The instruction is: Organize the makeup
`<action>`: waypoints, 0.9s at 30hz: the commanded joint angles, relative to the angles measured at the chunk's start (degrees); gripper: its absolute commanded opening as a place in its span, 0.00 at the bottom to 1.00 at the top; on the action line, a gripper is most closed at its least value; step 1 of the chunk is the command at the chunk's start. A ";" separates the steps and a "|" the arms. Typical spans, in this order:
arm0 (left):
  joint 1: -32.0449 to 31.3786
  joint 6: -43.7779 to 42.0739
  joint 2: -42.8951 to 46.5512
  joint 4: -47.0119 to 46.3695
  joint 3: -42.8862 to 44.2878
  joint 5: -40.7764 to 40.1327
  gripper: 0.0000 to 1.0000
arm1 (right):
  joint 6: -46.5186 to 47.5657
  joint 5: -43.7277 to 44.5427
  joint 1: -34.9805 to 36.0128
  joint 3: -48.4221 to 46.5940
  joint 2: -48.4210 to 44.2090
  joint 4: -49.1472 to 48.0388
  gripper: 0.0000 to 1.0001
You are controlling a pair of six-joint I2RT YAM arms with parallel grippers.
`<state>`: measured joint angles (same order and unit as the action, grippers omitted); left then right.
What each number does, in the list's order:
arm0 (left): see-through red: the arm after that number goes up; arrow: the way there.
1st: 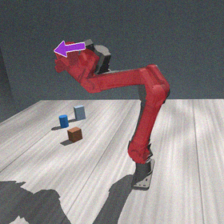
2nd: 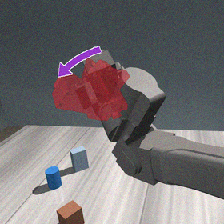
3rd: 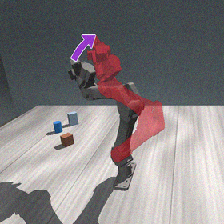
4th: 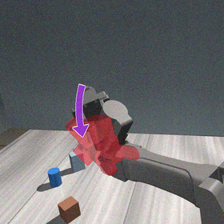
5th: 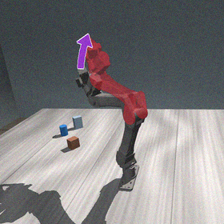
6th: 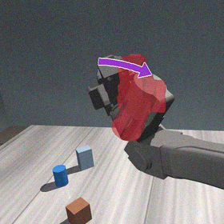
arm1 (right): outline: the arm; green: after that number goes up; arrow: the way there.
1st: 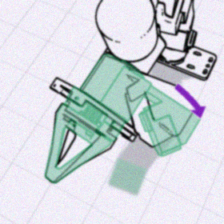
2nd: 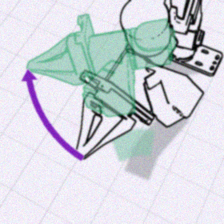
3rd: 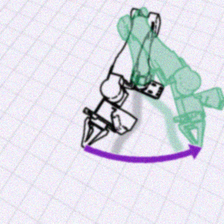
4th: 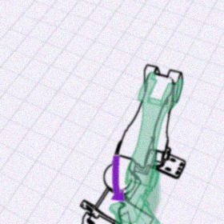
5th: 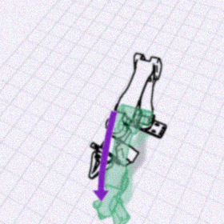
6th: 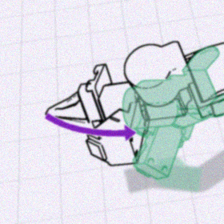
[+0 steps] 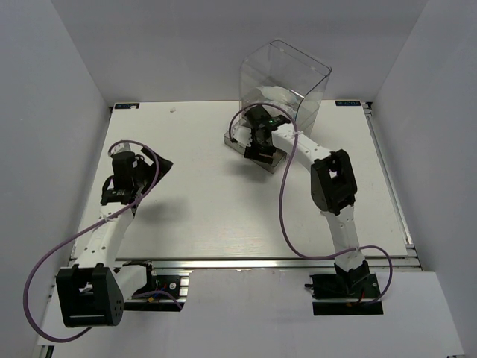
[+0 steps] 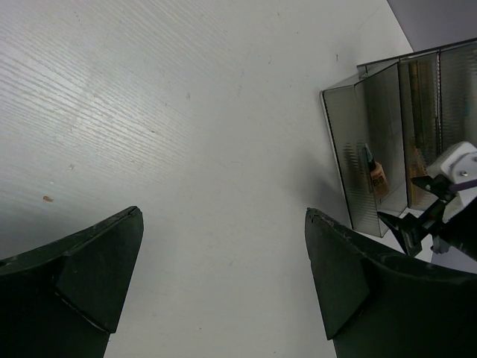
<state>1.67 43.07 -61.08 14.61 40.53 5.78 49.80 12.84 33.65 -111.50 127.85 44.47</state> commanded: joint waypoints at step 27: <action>0.35 0.61 -1.76 -5.12 0.34 2.30 0.98 | -49.41 -15.76 -24.51 56.39 -56.41 -1.25 0.70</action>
<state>1.72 43.53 -62.43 11.44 41.60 6.57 11.88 -13.15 9.43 -57.08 68.53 34.74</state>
